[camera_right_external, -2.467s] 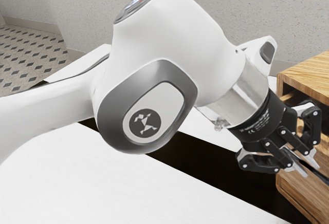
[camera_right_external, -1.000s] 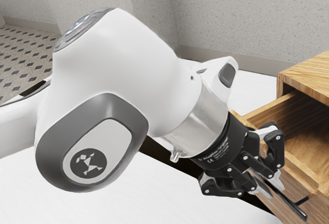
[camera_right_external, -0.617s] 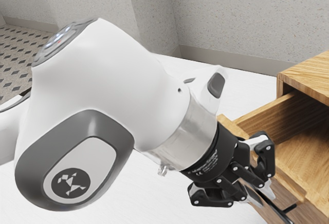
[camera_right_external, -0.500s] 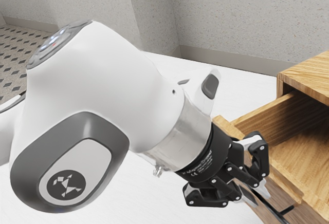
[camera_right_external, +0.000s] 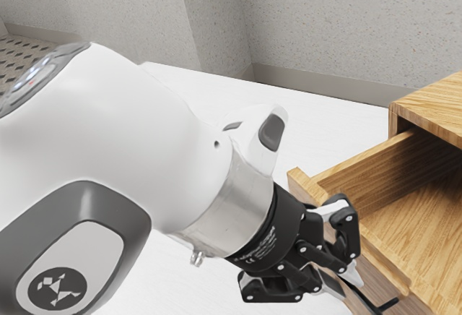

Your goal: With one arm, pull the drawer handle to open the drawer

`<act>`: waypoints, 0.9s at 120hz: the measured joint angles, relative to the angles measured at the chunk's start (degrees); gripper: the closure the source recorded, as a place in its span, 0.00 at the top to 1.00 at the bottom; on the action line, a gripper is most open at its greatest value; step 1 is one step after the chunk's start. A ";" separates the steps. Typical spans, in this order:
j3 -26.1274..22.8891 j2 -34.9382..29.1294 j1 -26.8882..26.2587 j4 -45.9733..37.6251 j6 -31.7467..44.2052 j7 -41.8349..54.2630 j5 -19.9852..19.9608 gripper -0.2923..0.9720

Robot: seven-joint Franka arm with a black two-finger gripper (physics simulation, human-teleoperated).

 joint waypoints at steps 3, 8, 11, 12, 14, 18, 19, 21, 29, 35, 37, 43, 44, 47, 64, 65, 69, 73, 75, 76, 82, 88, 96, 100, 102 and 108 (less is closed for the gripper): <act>-0.03 -0.29 0.00 -0.22 -0.01 0.00 -0.12 0.24; -0.08 -0.88 -0.03 -0.69 -0.03 0.00 -0.29 0.24; -0.09 -1.14 -0.04 -0.89 -0.05 0.00 -0.37 0.24; -0.09 -1.21 -0.04 -0.93 -0.06 0.00 -0.40 0.24; -0.10 -1.34 -0.05 -1.01 -0.12 0.00 -0.45 0.24; -0.09 -1.77 -0.05 -1.13 -0.30 0.01 -0.60 0.24; -0.09 -1.87 -0.05 -1.14 -0.35 0.01 -0.64 0.24; -0.09 -2.05 -0.05 -1.17 -0.43 0.01 -0.70 0.24; -0.09 -2.75 -0.01 -1.26 -0.80 0.02 -0.89 0.24; -0.08 -3.45 0.20 -1.54 -1.08 0.01 -1.04 0.24; -0.08 -3.62 0.24 -1.65 -1.16 0.01 -1.10 0.24; -0.07 -4.10 0.42 -2.09 -1.37 0.00 -1.23 0.24; -0.07 -4.16 0.48 -2.15 -1.40 -0.01 -1.25 0.24; -0.07 -4.30 0.46 -2.33 -1.47 -0.01 -1.31 0.23; -0.09 -5.43 0.38 -3.34 -1.78 -0.02 -1.51 0.24; -0.09 -5.49 0.38 -3.40 -1.79 -0.02 -1.52 0.24; -0.10 -5.78 0.43 -3.58 -1.84 -0.03 -1.54 0.24; -0.08 -6.06 0.45 -3.74 -1.93 -0.02 -1.56 0.24; -0.08 -6.22 0.43 -3.79 -2.00 -0.03 -1.57 0.24; -0.08 -6.32 0.42 -3.82 -2.04 -0.03 -1.57 0.24; -0.08 -6.91 0.40 -3.89 -2.33 -0.05 -1.65 0.23; -0.08 -7.44 0.39 -3.92 -2.64 -0.07 -1.76 0.23; -0.08 -8.24 0.39 -4.13 -3.09 -0.11 -1.85 0.23; -0.08 -8.56 0.38 -4.35 -3.29 -0.14 -1.89 0.23; -0.08 -8.74 0.38 -4.48 -3.38 -0.16 -1.91 0.23; -0.08 -9.23 0.37 -4.85 -3.63 -0.20 -2.00 0.23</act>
